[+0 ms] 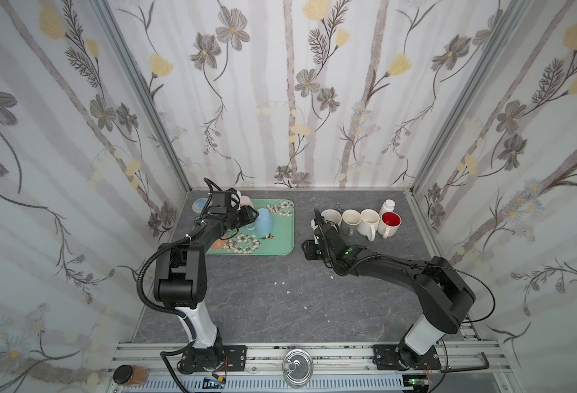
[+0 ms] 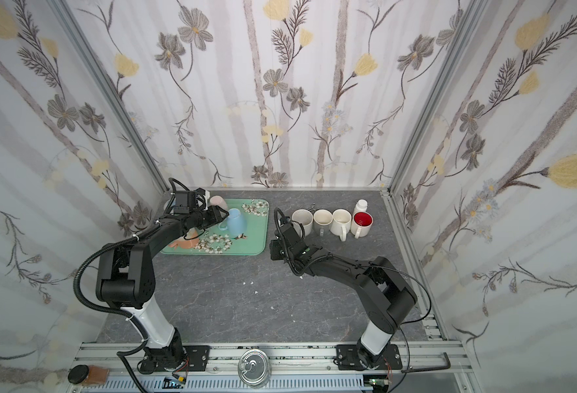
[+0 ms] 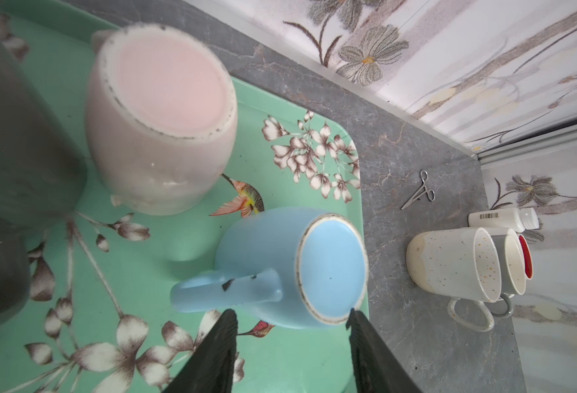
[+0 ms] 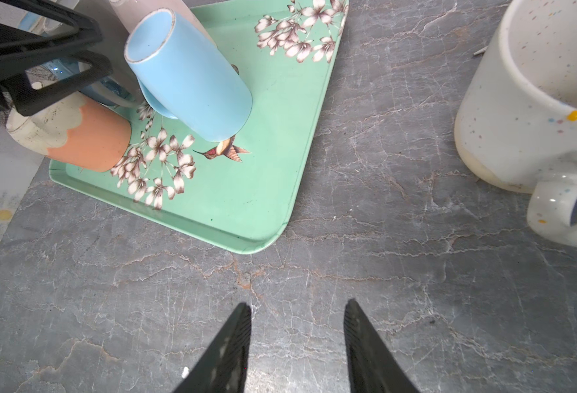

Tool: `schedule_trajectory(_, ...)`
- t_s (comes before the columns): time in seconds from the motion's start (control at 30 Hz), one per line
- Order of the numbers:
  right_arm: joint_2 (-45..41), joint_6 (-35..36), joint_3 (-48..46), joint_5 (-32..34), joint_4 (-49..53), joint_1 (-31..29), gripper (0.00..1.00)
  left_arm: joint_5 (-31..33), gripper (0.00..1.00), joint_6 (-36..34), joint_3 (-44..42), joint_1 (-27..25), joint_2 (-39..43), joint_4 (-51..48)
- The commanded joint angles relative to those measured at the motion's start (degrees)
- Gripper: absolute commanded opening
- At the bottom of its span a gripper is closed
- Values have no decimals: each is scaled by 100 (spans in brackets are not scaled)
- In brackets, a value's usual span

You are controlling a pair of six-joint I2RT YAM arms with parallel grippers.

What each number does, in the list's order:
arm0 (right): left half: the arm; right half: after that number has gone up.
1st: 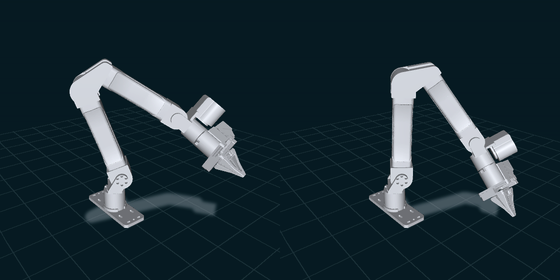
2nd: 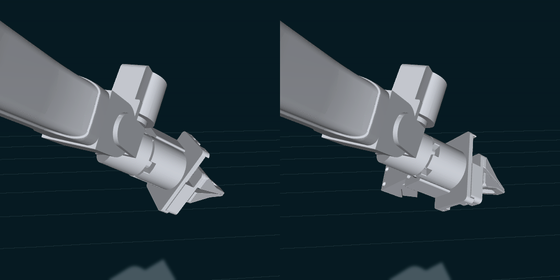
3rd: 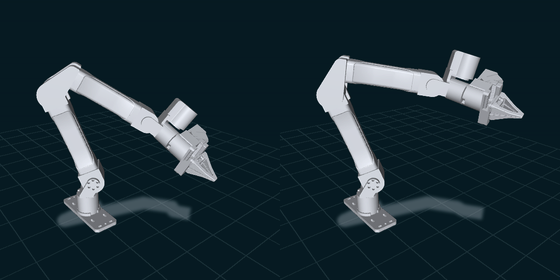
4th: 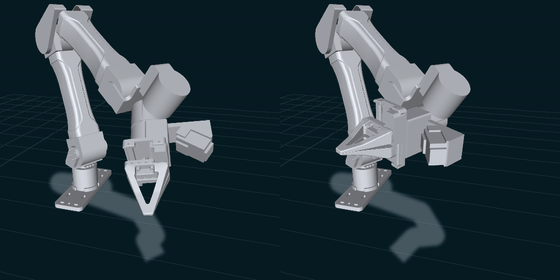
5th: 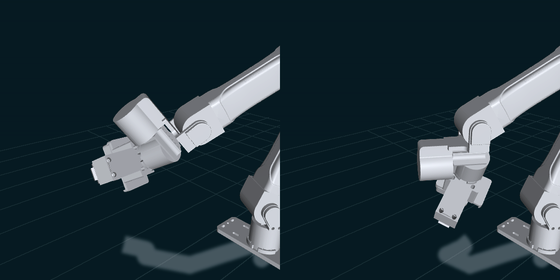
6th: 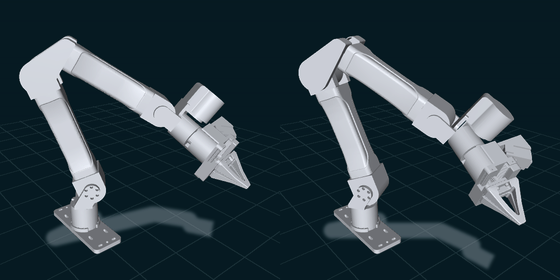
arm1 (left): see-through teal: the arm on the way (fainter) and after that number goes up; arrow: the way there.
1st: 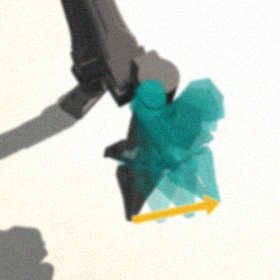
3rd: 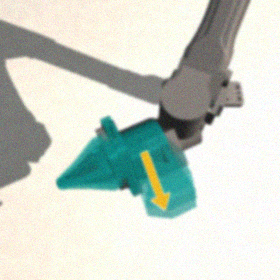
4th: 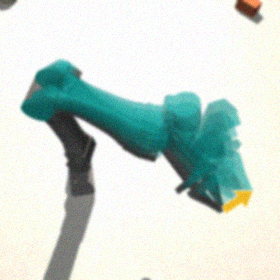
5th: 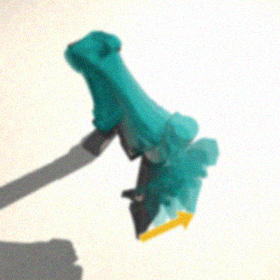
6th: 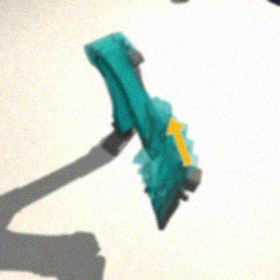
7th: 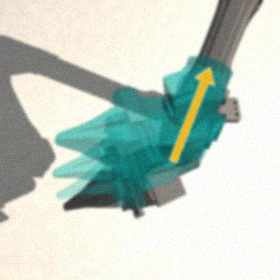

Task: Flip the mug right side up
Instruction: 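Move the left gripper over the upside-down blue mug while the right gripper withdraws, then lower the left gripper and close it on the light blue mug's handle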

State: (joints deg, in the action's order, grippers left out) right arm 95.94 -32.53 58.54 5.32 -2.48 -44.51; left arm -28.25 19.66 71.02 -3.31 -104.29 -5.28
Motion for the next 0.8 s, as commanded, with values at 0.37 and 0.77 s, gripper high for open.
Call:
schedule_trajectory(0.37, -43, -66, -1, 59, -183, -5, 46, -719, 47, 386, -634, -228, -112, 796)
schedule_trajectory(0.77, 3, -118, 24, -34, -231, -5, 46, -690, 48, 49, -776, -399, 382, 569)
